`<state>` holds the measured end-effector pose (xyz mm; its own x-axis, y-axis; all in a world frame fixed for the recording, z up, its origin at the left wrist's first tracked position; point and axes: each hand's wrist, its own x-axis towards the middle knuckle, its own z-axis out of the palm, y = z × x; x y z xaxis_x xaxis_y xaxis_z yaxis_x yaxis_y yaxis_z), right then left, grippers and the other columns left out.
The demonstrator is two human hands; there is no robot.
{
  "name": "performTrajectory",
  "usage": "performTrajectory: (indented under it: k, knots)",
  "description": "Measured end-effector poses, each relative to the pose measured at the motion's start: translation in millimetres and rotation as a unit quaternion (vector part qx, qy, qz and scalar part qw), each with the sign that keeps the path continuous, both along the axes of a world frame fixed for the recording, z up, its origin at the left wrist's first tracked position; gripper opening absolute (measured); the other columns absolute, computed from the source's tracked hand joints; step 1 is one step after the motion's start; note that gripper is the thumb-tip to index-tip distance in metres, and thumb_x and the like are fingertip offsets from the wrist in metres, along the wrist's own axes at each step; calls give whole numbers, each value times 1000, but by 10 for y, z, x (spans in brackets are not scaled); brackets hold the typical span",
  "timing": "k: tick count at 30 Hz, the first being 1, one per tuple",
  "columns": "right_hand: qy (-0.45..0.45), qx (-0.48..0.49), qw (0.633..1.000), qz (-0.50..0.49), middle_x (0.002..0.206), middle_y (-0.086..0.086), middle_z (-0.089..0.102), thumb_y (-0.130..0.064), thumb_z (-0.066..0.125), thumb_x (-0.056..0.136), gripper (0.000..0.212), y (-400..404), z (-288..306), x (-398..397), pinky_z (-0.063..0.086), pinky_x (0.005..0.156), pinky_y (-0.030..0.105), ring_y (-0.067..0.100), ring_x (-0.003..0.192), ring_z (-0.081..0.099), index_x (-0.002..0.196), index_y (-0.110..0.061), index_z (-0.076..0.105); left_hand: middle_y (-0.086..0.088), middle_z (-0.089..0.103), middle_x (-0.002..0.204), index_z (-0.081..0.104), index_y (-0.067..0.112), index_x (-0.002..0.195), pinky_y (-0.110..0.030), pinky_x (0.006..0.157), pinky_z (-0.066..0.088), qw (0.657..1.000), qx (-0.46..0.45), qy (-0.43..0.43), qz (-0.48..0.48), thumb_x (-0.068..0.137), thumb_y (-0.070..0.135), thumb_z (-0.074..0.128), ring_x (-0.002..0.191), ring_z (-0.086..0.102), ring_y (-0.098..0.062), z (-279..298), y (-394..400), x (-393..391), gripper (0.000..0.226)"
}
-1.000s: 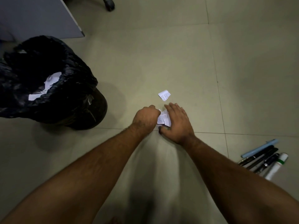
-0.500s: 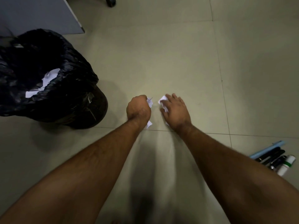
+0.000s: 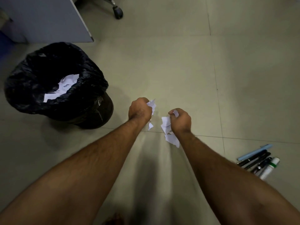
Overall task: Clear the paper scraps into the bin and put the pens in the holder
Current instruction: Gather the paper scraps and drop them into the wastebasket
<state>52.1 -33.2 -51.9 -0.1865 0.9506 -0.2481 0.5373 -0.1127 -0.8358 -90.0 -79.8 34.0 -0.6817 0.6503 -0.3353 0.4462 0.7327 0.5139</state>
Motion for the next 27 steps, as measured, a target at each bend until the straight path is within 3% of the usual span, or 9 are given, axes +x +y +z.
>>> performTrajectory:
  k: [2,5,10,14,17,20,23,25,27]
  knots:
    - [69,-49,995,-54,98,3,73,-3,54,90,23,16,276,-74,42,75,17,14,88,62,81,-16,71,-1,56,66,66,8,82,-23,53,40,1000,14,-5,2,80,12,57,63,54,-27,172,-17,-16,9]
    - [142,-76,984,-76,89,-2,73,-1,61,86,30,60,720,-234,52,84,28,15,86,66,72,-27,68,-7,62,76,66,6,83,-28,61,44,999,47,-9,20,83,21,59,72,57,-32,468,-27,-50,16]
    - [211,-67,975,-32,79,-8,70,-1,67,83,24,96,1643,-614,50,69,20,8,71,63,75,-23,69,-5,55,65,62,6,74,-28,53,39,992,112,2,51,82,29,63,65,54,-31,1109,-125,-223,24]
    - [235,-46,971,16,76,-7,70,0,68,82,24,100,2267,-1189,52,68,23,11,70,63,74,-22,69,-12,64,74,63,5,79,-31,60,42,983,149,99,32,87,31,60,74,59,-33,1699,-300,-649,27]
    - [219,-39,972,71,69,-6,67,0,69,79,27,-8,2581,-1734,51,68,26,14,66,62,66,-23,67,-13,69,86,66,7,83,-30,65,43,971,142,184,50,91,29,56,83,63,-34,2052,-502,-1089,25]
    - [183,-21,975,122,72,-1,70,-1,70,75,24,-227,2781,-2261,54,73,28,18,70,65,63,-22,67,-16,71,97,68,9,91,-31,72,45,970,117,186,105,90,29,56,93,65,-36,2262,-701,-1555,23]
    - [109,2,977,183,84,5,75,-10,67,79,11,-526,2790,-2666,55,72,27,23,80,69,78,-18,74,-15,71,97,70,12,93,-30,71,47,978,69,151,125,88,35,60,89,65,-33,2229,-941,-1919,26]
    - [63,7,976,207,93,7,75,-15,65,84,12,-651,2759,-2785,51,69,26,25,84,68,91,-17,75,-10,72,99,71,16,97,-27,67,45,984,46,133,112,86,44,62,84,63,-30,2109,-1058,-2026,32]
    - [28,19,973,227,106,7,74,-20,66,87,21,-734,2725,-2860,48,73,25,25,93,67,107,-17,72,-7,69,110,66,21,113,-29,73,47,986,34,129,97,83,42,68,94,63,-29,1947,-1112,-2143,37]
